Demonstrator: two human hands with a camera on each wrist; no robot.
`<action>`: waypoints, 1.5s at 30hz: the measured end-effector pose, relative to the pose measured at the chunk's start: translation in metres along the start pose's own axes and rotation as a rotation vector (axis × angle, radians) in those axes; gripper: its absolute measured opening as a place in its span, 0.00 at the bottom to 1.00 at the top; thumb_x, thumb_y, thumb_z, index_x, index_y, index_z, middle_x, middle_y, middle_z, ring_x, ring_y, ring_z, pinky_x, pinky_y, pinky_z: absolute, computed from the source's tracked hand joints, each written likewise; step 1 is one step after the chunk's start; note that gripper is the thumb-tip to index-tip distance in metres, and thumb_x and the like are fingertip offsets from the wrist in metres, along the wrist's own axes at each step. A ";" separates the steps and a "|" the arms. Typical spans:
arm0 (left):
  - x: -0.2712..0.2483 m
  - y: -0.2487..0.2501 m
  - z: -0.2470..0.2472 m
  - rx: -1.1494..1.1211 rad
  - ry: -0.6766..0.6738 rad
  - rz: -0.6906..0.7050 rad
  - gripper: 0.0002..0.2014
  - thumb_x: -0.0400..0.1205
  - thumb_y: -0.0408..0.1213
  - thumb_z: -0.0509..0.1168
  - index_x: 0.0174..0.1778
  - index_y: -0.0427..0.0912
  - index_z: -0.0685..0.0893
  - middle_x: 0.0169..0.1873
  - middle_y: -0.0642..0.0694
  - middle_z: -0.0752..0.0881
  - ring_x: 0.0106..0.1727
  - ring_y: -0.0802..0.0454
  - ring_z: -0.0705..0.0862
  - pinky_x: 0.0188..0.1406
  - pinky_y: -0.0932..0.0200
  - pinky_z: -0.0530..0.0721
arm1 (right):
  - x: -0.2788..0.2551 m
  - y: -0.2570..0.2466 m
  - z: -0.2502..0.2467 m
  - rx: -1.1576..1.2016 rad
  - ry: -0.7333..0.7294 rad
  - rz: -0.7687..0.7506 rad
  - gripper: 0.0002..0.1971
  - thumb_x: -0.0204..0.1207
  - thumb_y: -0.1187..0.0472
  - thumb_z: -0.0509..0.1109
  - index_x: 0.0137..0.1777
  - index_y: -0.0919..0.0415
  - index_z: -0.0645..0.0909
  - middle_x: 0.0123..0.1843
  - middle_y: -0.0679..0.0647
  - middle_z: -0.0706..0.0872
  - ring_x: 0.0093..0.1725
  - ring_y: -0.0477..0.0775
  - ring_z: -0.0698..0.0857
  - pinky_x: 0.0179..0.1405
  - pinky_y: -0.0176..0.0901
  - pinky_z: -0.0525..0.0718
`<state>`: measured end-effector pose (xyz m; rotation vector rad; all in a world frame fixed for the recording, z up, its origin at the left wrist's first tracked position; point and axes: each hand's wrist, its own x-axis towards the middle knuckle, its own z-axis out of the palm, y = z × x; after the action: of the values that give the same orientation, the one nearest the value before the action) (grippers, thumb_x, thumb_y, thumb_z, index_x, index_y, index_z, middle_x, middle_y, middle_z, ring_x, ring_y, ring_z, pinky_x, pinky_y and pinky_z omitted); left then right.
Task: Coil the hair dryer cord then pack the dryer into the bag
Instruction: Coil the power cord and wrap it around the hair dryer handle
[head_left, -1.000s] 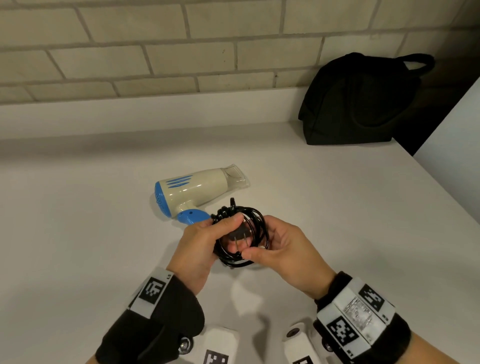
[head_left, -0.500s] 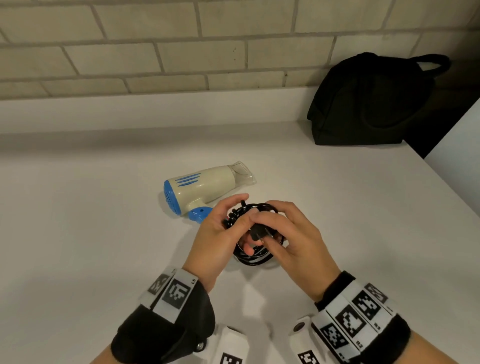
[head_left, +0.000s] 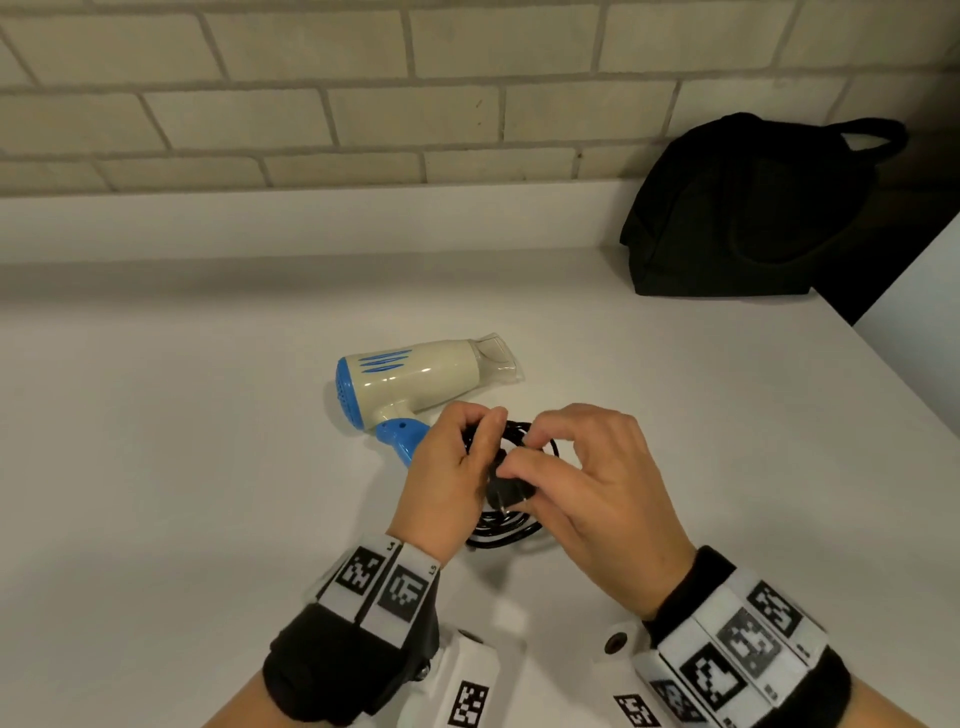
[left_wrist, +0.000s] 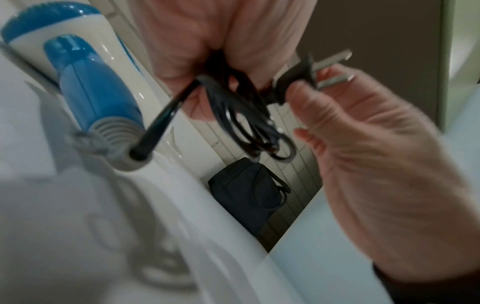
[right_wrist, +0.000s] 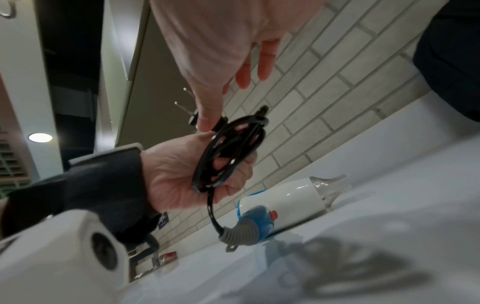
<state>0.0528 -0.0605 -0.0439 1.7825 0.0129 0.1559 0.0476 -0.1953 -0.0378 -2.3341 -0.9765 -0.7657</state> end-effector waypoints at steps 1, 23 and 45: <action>0.000 -0.001 0.001 0.016 0.006 0.002 0.06 0.81 0.41 0.57 0.38 0.50 0.74 0.33 0.50 0.79 0.32 0.60 0.78 0.34 0.73 0.77 | -0.002 -0.001 -0.001 -0.008 -0.014 -0.019 0.21 0.60 0.64 0.75 0.50 0.49 0.73 0.51 0.44 0.71 0.49 0.49 0.73 0.50 0.40 0.67; -0.021 -0.006 -0.018 0.218 0.104 -0.091 0.17 0.69 0.53 0.69 0.37 0.50 0.68 0.33 0.50 0.73 0.31 0.55 0.71 0.29 0.74 0.73 | 0.041 -0.002 0.016 1.120 0.395 1.134 0.08 0.84 0.55 0.49 0.44 0.52 0.65 0.35 0.52 0.86 0.16 0.43 0.69 0.14 0.32 0.67; -0.044 0.007 -0.052 0.186 0.032 -0.058 0.06 0.83 0.28 0.48 0.52 0.42 0.61 0.30 0.55 0.74 0.25 0.73 0.76 0.26 0.77 0.73 | 0.049 -0.054 0.063 1.478 0.357 1.229 0.20 0.84 0.48 0.45 0.50 0.62 0.71 0.14 0.51 0.69 0.14 0.50 0.66 0.15 0.37 0.71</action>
<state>0.0033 -0.0155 -0.0308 1.9623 0.1050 0.1456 0.0550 -0.0986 -0.0392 -0.9765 0.2239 0.1384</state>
